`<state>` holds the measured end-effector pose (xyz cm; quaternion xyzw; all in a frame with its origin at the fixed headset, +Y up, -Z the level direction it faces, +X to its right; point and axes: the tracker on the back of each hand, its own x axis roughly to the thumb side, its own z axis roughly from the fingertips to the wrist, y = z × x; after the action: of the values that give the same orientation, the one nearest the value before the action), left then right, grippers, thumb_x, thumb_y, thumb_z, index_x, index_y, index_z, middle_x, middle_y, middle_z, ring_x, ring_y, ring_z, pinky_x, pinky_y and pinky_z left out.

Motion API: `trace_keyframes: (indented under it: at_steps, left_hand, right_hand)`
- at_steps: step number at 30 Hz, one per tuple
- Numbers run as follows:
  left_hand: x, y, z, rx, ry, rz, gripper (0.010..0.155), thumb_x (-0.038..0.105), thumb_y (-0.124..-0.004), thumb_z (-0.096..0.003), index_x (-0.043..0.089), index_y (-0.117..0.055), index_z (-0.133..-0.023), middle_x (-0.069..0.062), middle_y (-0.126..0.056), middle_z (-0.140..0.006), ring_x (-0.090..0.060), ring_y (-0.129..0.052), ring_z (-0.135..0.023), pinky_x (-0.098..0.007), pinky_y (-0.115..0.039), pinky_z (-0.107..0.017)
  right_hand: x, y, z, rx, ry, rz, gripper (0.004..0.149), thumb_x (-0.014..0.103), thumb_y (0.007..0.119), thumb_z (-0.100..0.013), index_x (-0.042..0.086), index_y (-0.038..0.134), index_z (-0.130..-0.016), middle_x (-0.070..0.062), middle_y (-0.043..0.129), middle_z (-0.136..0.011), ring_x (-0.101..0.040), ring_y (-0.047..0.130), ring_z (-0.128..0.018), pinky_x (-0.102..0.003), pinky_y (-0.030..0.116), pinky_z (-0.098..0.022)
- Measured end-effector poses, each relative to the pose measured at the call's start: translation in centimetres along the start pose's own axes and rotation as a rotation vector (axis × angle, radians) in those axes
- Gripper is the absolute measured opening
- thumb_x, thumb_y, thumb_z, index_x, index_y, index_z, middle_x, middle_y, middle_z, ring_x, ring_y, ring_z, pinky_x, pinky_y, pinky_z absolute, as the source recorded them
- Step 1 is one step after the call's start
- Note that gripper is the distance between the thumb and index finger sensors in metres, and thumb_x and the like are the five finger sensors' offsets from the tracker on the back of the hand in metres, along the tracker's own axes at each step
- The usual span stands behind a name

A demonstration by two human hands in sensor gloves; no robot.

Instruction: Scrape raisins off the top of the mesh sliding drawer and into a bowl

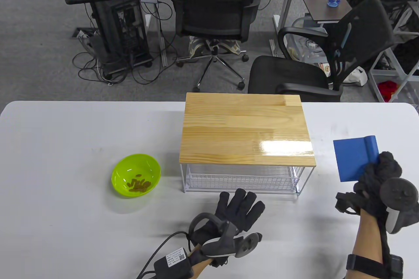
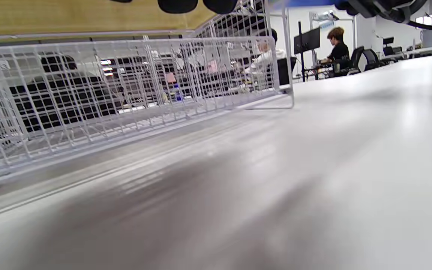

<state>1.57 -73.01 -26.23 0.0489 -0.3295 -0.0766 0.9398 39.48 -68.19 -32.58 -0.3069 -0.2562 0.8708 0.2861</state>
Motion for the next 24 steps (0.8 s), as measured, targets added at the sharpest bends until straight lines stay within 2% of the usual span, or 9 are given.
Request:
trace_keyframes:
  at_steps: [1,3,8,11,17,19,24]
  left_hand:
    - [0.1,-0.1,-0.1,-0.006,0.002,0.006,0.079,0.071,-0.046,-0.048,0.038,-0.03,-0.118,0.0,-0.037,-0.129,-0.034,-0.046,-0.124,-0.063,-0.046,-0.085]
    - [0.0,-0.5,-0.2,-0.022,-0.002,0.012,0.079,0.071,-0.046,-0.048,0.039,-0.029,-0.118,0.001,-0.037,-0.129,-0.034,-0.046,-0.124,-0.063,-0.046,-0.085]
    - [-0.7,-0.1,-0.3,-0.033,0.01,0.002,0.079,0.07,-0.047,-0.0485,0.037,-0.03,-0.118,0.0,-0.039,-0.129,-0.035,-0.048,-0.123,-0.063,-0.047,-0.084]
    - [-1.3,0.1,-0.3,-0.013,0.033,0.079,0.079,0.069,-0.048,-0.0488,0.036,-0.032,-0.118,-0.001,-0.041,-0.129,-0.035,-0.05,-0.122,-0.064,-0.048,-0.084]
    - [-2.0,-0.1,-0.5,-0.067,0.055,0.043,0.077,0.068,-0.049,-0.0499,0.035,-0.033,-0.118,-0.002,-0.041,-0.128,-0.037,-0.051,-0.121,-0.064,-0.05,-0.082]
    - [-2.4,0.2,-0.5,-0.044,0.07,0.063,0.077,0.068,-0.049,-0.05,0.035,-0.034,-0.118,-0.002,-0.042,-0.128,-0.037,-0.052,-0.121,-0.064,-0.05,-0.082]
    - [-3.4,0.7,-0.6,-0.036,0.111,0.093,0.078,0.068,-0.049,-0.0498,0.035,-0.034,-0.118,-0.003,-0.042,-0.128,-0.037,-0.052,-0.12,-0.064,-0.051,-0.082]
  right_hand:
    - [-0.6,0.7,-0.2,0.055,0.033,0.062,0.055,0.014,0.081,-0.052,0.005,0.061,-0.103,-0.024,0.061,-0.102,-0.05,0.083,-0.08,-0.059,0.077,-0.054]
    - [-1.7,2.3,-0.4,0.096,0.066,0.174,0.055,0.014,0.081,-0.052,0.005,0.062,-0.103,-0.024,0.061,-0.101,-0.05,0.083,-0.08,-0.059,0.078,-0.054]
    - [-2.6,4.8,-0.3,0.209,0.1,0.286,0.054,0.014,0.081,-0.053,0.005,0.062,-0.103,-0.024,0.062,-0.101,-0.05,0.084,-0.08,-0.059,0.079,-0.054]
    - [-2.9,6.0,0.1,0.203,0.076,0.394,0.053,0.014,0.082,-0.052,0.005,0.064,-0.101,-0.024,0.064,-0.101,-0.05,0.085,-0.08,-0.059,0.079,-0.054]
    - [-3.2,7.2,0.6,0.242,0.084,0.578,0.052,0.018,0.084,-0.051,0.005,0.069,-0.099,-0.023,0.072,-0.097,-0.048,0.091,-0.079,-0.06,0.078,-0.053]
    - [-3.3,7.6,0.6,0.268,0.098,0.628,0.052,0.02,0.088,-0.05,0.005,0.072,-0.097,-0.022,0.077,-0.094,-0.045,0.094,-0.077,-0.059,0.079,-0.052]
    - [-3.2,7.6,0.7,0.254,0.1,0.652,0.052,0.022,0.09,-0.048,0.007,0.074,-0.095,-0.02,0.079,-0.093,-0.043,0.095,-0.076,-0.058,0.078,-0.053]
